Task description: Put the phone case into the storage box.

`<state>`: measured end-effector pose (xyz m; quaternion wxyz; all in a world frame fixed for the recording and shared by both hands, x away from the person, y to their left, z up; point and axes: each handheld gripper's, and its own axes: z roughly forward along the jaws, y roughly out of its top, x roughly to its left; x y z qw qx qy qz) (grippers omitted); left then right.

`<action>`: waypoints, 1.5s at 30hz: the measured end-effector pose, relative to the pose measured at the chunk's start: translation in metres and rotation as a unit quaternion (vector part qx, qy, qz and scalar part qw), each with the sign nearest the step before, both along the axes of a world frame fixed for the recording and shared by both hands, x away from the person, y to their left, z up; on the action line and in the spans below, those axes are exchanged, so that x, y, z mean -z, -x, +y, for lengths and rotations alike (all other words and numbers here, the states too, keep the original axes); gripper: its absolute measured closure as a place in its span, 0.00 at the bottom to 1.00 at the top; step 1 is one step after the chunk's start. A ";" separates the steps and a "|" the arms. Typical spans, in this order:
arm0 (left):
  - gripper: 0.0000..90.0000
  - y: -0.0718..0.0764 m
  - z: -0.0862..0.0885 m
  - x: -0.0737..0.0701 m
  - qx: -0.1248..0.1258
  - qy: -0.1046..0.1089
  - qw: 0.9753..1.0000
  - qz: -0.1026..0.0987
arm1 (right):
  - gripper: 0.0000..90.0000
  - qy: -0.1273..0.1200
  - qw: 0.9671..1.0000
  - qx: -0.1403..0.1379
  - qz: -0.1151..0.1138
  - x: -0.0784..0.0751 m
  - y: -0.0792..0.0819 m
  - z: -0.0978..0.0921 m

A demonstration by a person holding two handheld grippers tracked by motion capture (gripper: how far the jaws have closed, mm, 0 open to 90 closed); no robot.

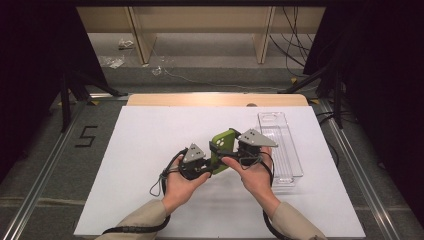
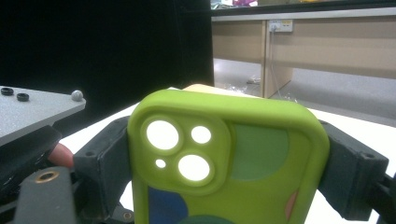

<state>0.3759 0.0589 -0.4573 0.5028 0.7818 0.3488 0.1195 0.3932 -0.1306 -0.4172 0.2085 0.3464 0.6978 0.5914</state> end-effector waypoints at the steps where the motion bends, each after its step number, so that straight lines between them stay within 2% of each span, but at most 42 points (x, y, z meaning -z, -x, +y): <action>1: 0.82 0.000 0.000 0.000 0.000 -0.002 1.000 -0.003 | 0.18 0.001 1.000 0.001 -0.001 0.000 0.000 0.000; 10: 0.48 -0.001 0.000 -0.003 0.015 -0.010 1.000 -0.015 | 0.18 -0.003 1.000 0.005 -0.006 -0.004 -0.001 -0.005; 15: 0.21 0.000 0.000 -0.003 0.031 -0.018 0.999 -0.016 | 0.18 -0.006 1.000 0.007 -0.009 -0.006 -0.002 -0.009; 20: 0.07 0.001 0.007 -0.004 0.034 -0.033 0.999 -0.019 | 0.18 -0.006 1.000 0.010 -0.013 -0.009 -0.003 -0.013; 25: 0.00 -0.001 0.018 -0.006 0.039 -0.034 0.998 -0.023 | 0.18 -0.008 1.000 0.016 -0.015 -0.011 -0.004 -0.018; 33: 0.00 0.003 0.029 -0.006 0.032 -0.044 0.998 -0.023 | 0.18 -0.010 1.000 0.024 -0.016 -0.014 -0.006 -0.025; 39: 0.00 0.006 0.039 -0.005 0.034 -0.044 0.998 -0.021 | 0.19 -0.009 0.999 0.030 -0.017 -0.015 -0.007 -0.028; 45: 0.00 0.008 0.048 -0.005 0.025 -0.044 0.999 -0.020 | 0.19 -0.012 0.999 0.034 -0.021 -0.017 -0.008 -0.032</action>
